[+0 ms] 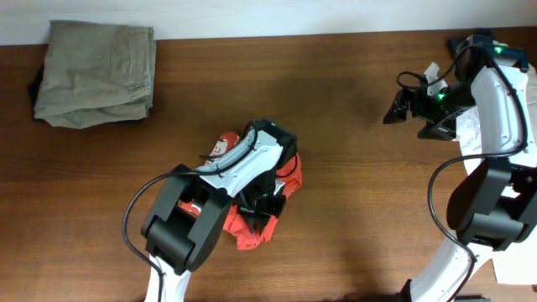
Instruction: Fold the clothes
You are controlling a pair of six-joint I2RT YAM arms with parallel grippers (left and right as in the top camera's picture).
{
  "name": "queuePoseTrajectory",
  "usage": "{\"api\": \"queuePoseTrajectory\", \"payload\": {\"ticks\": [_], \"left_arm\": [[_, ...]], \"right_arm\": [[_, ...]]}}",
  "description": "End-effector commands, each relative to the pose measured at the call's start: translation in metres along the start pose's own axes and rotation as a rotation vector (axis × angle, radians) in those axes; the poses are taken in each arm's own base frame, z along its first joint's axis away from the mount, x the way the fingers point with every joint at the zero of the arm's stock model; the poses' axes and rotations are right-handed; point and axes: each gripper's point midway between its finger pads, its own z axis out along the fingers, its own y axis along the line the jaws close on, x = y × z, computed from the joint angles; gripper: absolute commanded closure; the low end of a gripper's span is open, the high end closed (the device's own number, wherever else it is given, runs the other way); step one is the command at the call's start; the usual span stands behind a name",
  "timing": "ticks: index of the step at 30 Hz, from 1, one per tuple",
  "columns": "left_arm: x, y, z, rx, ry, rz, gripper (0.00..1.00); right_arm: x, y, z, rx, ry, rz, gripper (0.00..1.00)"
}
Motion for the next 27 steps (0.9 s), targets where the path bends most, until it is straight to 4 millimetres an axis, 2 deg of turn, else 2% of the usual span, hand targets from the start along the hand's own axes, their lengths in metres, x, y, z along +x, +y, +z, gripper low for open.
{"api": "queuePoseTrajectory", "payload": {"ticks": [1, 2, 5, 10, 11, 12, 13, 14, 15, 16, 19, 20, 21, 22, 26, 27], "left_arm": [[-0.001, -0.002, 0.011, 0.021, 0.006, -0.003, 1.0], [-0.006, -0.003, 0.011, 0.027, -0.014, 0.003, 1.0], [-0.021, -0.029, 0.011, 0.119, -0.08, 0.081, 1.0], [-0.031, -0.061, 0.015, 0.107, -0.152, 0.196, 1.0], [-0.033, -0.063, 0.005, 0.099, -0.173, 0.201, 1.0], [-0.036, -0.062, -0.012, 0.068, -0.209, 0.205, 1.0], [-0.037, -0.054, -0.035, -0.016, -0.258, 0.201, 0.99], [-0.036, -0.04, -0.052, -0.115, -0.287, 0.186, 0.79], [-0.036, -0.029, -0.059, -0.18, -0.296, 0.169, 0.37], [-0.035, -0.017, -0.061, -0.244, -0.298, 0.131, 0.29], [-0.032, -0.002, -0.043, -0.268, -0.247, 0.099, 0.29], [-0.033, 0.004, -0.025, -0.272, -0.221, 0.094, 0.33], [-0.032, 0.004, -0.018, -0.264, -0.208, 0.097, 0.39], [-0.031, 0.002, -0.013, -0.247, -0.198, 0.097, 0.4], [-0.042, -0.003, -0.011, -0.221, -0.24, 0.106, 0.4], [-0.046, -0.005, -0.011, -0.213, -0.254, 0.109, 0.45]], "right_arm": [[-0.003, 0.002, -0.009, 0.01, -0.028, -0.006, 0.01], [-0.003, 0.002, -0.009, 0.01, -0.028, -0.006, 0.01], [-0.003, 0.002, -0.009, 0.01, -0.028, -0.006, 0.01], [-0.003, 0.002, -0.009, 0.01, -0.028, -0.006, 0.01], [-0.003, 0.002, -0.009, 0.01, -0.028, -0.006, 0.01], [-0.003, 0.002, -0.009, 0.01, -0.028, -0.006, 0.01], [-0.003, 0.002, -0.009, 0.01, -0.028, -0.006, 0.01], [-0.003, 0.002, -0.009, 0.01, -0.028, -0.006, 0.01], [-0.003, 0.002, -0.009, 0.01, -0.028, -0.006, 0.01], [-0.003, 0.002, -0.009, 0.01, -0.028, -0.006, 0.01], [-0.003, 0.002, -0.009, 0.01, -0.028, -0.006, 0.01], [-0.003, 0.002, -0.009, 0.01, -0.028, -0.006, 0.01], [-0.003, 0.002, -0.009, 0.01, -0.028, -0.006, 0.02], [-0.003, 0.002, -0.009, 0.01, -0.028, -0.006, 0.01], [-0.003, 0.002, -0.009, 0.01, -0.028, -0.006, 0.01], [-0.003, 0.002, -0.009, 0.01, -0.028, -0.006, 0.01]]}}
